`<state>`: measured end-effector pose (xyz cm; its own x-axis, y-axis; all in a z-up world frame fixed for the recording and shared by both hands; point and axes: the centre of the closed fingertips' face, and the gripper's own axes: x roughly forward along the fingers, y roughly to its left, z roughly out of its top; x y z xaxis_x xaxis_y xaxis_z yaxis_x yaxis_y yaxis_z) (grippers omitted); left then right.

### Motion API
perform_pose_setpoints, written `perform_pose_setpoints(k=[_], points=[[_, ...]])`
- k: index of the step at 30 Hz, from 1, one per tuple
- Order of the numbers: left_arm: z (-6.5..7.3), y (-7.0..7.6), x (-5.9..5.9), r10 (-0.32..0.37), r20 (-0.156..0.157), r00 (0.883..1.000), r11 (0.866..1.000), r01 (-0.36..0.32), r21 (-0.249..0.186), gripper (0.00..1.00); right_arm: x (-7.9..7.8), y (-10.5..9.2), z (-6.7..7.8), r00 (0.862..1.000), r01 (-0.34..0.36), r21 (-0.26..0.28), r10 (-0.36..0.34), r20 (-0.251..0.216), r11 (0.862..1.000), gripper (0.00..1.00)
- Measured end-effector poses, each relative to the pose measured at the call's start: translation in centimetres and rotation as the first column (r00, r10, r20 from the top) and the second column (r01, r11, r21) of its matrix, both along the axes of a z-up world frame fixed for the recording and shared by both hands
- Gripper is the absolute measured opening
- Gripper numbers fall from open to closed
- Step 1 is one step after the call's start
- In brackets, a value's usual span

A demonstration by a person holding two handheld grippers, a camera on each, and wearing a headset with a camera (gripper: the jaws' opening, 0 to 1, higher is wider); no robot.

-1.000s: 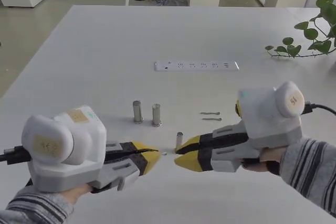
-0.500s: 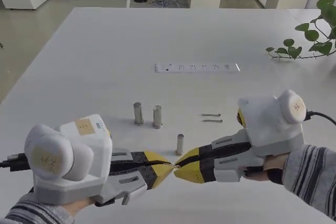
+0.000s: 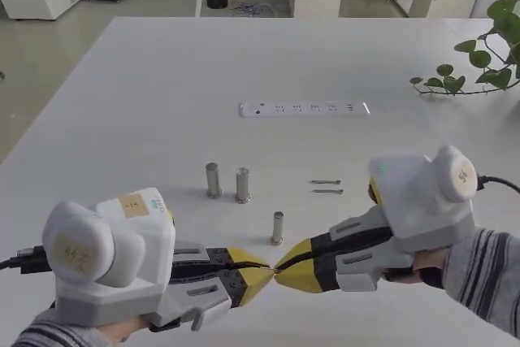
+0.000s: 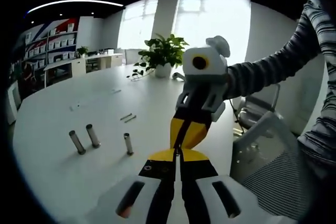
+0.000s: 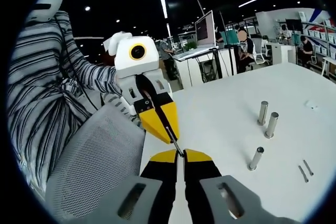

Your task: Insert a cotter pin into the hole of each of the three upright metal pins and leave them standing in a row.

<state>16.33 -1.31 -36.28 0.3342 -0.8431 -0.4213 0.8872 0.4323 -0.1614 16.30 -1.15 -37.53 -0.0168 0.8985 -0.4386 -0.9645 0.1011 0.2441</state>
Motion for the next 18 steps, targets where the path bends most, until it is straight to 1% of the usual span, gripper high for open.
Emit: perform_pose_setpoints(k=[1,3,5,8,10,12,15,16,18], points=[[-0.1,0.0,0.0,0.001,-0.003,1.000,1.000,-0.001,0.001,0.00,0.0,0.0,0.0,1.000,-0.006,-0.011,0.006,0.013,1.000,0.00],[-0.2,-0.1,0.0,0.002,0.002,1.000,1.000,-0.002,0.007,0.00,0.0,-0.2,0.0,0.999,-0.023,-0.033,0.024,0.048,0.999,0.00],[-0.4,-0.1,0.0,0.003,0.002,1.000,1.000,-0.003,0.013,0.00,0.0,-0.2,0.0,0.998,-0.029,-0.047,0.032,0.054,0.998,0.00],[-0.4,0.0,0.1,0.012,0.001,1.000,1.000,-0.012,0.006,0.00,-0.1,-0.3,-0.1,0.993,-0.059,-0.077,0.067,0.094,0.995,0.00],[-0.5,0.0,0.2,0.016,0.001,1.000,1.000,-0.016,0.006,0.00,-0.1,-0.3,-0.1,0.992,-0.064,-0.089,0.073,0.098,0.994,0.00],[-0.6,0.0,0.3,0.020,0.001,1.000,1.000,-0.020,0.007,0.00,0.0,-0.3,-0.2,0.990,-0.071,-0.103,0.083,0.117,0.992,0.00],[-0.8,0.1,0.5,0.025,0.002,1.000,1.000,-0.025,0.010,0.01,0.0,-0.4,-0.4,0.987,-0.083,-0.117,0.098,0.128,0.990,0.00],[-0.9,0.1,0.6,0.025,0.004,1.000,1.000,-0.025,0.014,0.01,0.0,-0.4,-0.5,0.986,-0.086,-0.122,0.103,0.133,0.989,0.00],[-1.3,0.4,0.9,0.035,0.013,0.999,0.999,-0.036,0.039,0.00,0.1,-0.5,-0.6,0.985,-0.090,-0.129,0.108,0.138,0.988,0.00]])
